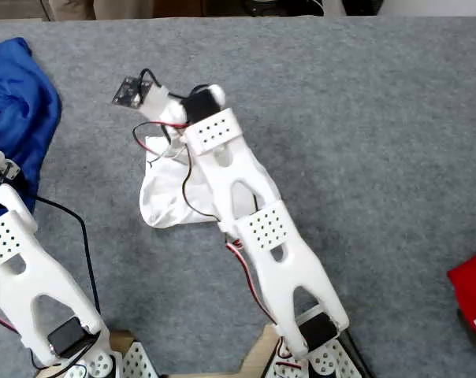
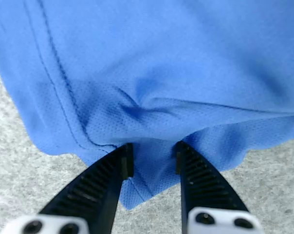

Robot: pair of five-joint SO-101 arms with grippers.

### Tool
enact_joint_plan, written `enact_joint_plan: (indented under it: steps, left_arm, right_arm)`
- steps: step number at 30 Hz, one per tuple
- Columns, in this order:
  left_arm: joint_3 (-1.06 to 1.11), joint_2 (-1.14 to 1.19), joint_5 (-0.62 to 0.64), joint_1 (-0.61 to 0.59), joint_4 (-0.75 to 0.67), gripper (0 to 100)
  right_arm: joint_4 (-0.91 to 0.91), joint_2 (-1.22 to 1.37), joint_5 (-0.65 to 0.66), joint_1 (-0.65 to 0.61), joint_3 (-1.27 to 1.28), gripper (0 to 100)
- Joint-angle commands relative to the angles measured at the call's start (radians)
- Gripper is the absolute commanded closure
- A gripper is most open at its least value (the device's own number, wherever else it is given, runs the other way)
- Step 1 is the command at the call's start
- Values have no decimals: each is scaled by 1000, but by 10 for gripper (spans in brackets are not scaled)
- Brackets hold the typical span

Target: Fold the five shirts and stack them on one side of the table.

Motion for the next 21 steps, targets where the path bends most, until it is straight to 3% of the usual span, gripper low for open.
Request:
enact_joint_plan:
  steps: [1,13,21]
  left_arm:
    - [6,2,-8,48,5,833]
    - [6,2,-8,48,5,833]
    - [6,2,-8,48,5,833]
  right_arm:
    - [17,-125,15,27,-42,919]
    - [15,-177,9,-4,-10,942]
    - [-31,-35,9,-68,62,759]
